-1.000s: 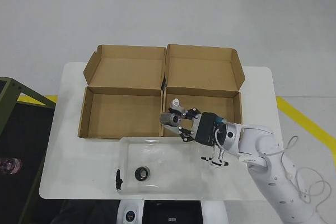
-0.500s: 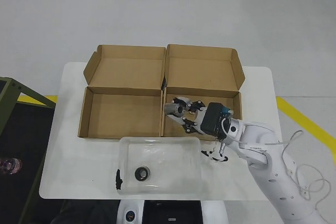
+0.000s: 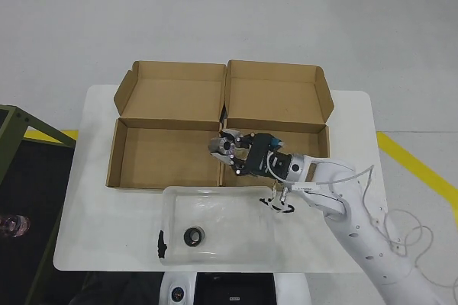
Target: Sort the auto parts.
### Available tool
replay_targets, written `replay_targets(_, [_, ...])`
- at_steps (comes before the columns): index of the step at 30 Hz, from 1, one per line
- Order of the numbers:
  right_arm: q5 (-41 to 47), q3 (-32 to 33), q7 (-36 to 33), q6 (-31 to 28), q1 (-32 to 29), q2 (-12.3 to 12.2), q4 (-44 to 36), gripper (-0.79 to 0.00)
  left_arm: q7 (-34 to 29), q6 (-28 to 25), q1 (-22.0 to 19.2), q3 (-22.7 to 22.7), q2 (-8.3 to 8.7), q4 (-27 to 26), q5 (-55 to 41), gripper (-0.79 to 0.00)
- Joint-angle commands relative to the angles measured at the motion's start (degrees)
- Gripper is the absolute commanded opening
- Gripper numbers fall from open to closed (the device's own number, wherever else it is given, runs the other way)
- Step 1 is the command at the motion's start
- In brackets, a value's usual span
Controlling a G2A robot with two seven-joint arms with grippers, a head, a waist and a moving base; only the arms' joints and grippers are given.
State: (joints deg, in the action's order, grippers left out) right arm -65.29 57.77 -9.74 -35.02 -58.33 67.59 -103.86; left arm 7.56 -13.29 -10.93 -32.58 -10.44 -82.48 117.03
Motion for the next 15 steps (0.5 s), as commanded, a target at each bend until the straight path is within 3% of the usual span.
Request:
replay_targets(1, [-0.5, -1.5, -1.0, 0.3, 1.3, 0.3, 1.0, -0.785, 0.0, 0.0, 0.0, 0.0, 0.0, 0.0, 0.0, 0.0])
replay_targets(15, [-1.3, -12.6, -10.2, 2.7, 13.0, 4.2, 10.3, -0.785, 0.0, 0.0, 0.0, 0.0, 0.0, 0.0, 0.0, 0.0])
